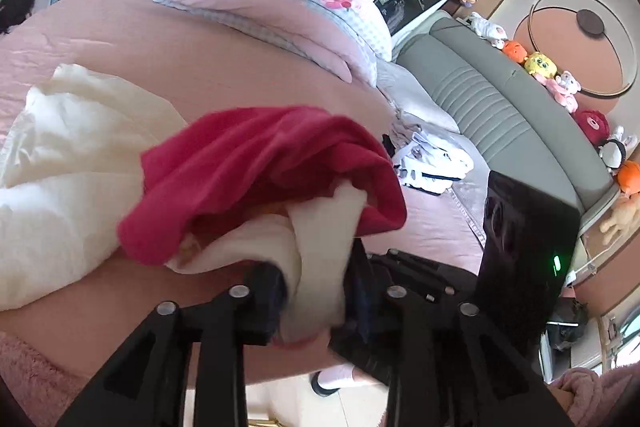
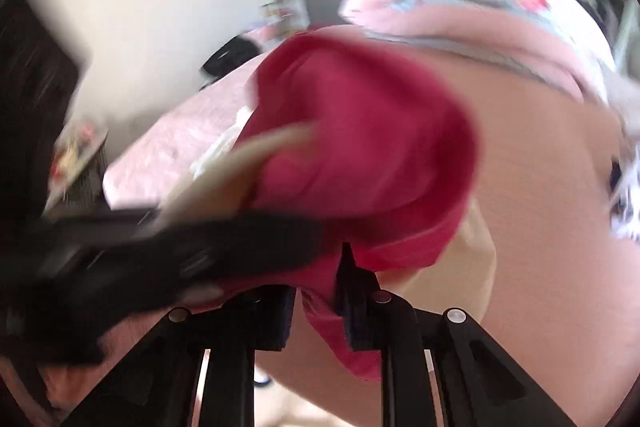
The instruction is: Fold clothes
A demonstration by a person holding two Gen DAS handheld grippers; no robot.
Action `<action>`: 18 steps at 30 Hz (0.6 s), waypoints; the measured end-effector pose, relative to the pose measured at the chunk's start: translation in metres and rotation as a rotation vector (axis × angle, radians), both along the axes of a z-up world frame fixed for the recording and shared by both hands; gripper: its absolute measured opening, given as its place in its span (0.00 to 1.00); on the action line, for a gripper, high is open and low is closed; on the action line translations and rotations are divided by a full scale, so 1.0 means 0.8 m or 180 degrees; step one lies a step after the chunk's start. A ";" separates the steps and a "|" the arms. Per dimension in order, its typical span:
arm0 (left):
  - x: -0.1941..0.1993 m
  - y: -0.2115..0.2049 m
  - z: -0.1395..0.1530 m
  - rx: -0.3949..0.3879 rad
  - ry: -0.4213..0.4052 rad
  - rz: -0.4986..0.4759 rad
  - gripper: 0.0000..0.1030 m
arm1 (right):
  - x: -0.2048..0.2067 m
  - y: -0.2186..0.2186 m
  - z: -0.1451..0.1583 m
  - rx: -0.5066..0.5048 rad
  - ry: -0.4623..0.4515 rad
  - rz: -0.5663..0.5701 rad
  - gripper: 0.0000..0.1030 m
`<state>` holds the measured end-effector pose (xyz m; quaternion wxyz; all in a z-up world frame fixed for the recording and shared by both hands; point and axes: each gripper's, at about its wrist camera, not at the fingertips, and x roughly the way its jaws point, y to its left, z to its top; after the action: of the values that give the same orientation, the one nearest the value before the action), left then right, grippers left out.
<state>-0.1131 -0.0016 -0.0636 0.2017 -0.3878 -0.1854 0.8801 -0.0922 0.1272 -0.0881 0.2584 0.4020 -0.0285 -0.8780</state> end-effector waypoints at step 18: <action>-0.053 0.071 -0.194 -0.0469 -0.0925 0.0407 0.44 | -0.020 0.171 0.026 -0.0270 -0.0157 -0.0918 0.12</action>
<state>-0.1559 0.0548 -0.2192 0.0874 -0.5122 -0.1720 0.8369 -0.1085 0.2640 -0.0674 0.1456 0.4040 -0.1294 -0.8938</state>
